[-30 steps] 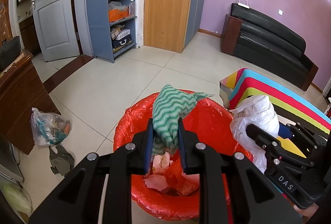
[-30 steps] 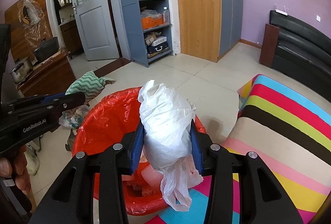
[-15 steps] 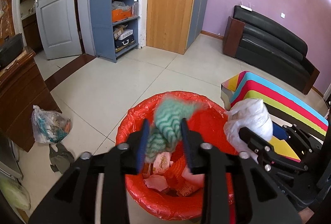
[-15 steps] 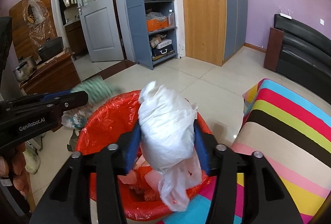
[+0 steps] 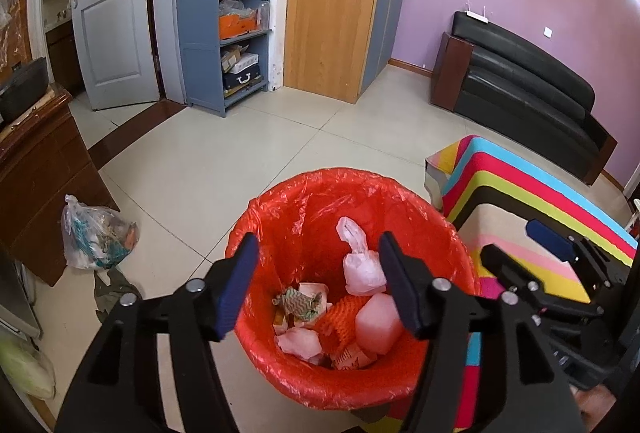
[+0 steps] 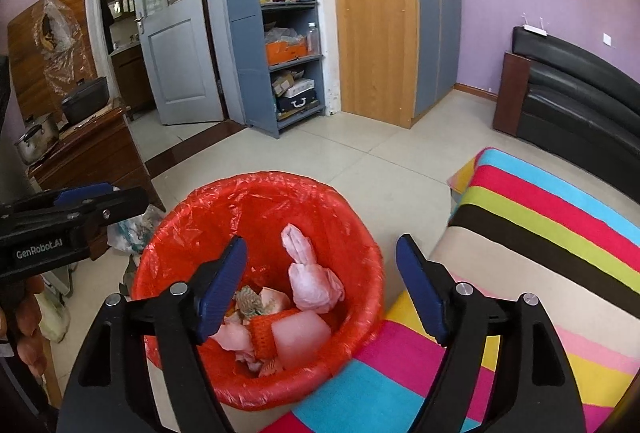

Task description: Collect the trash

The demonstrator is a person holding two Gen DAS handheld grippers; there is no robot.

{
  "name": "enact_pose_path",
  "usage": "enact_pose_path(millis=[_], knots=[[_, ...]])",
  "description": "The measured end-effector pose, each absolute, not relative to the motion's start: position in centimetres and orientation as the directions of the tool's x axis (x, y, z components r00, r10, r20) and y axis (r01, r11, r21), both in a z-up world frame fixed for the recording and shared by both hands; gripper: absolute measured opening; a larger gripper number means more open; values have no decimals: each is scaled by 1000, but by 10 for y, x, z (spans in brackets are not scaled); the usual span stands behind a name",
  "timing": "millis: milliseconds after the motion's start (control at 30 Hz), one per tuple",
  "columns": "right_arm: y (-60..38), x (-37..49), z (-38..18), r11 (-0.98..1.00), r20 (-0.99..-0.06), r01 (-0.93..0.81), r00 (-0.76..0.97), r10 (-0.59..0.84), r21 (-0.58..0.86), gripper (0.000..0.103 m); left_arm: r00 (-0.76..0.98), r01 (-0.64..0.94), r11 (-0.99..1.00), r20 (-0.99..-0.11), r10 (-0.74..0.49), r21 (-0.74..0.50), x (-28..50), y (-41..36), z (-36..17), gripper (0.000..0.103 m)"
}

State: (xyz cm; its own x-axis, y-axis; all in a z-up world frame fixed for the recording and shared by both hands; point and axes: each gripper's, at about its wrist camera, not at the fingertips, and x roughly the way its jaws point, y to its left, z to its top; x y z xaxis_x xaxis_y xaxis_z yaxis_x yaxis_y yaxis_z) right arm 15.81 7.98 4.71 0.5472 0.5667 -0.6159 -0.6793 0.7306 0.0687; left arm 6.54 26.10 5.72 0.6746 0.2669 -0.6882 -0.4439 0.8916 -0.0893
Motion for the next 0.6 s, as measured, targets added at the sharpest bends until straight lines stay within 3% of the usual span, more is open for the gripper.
enact_pose_path(millis=[167, 600], knots=[[65, 154, 47, 742, -627, -667, 549, 553, 70, 77, 654, -429, 901, -712, 258, -68, 58, 252, 50, 77], [41, 125, 39, 707, -660, -705, 507, 554, 51, 85, 642, -419, 905, -730, 235, -77, -7, 235, 26, 94]])
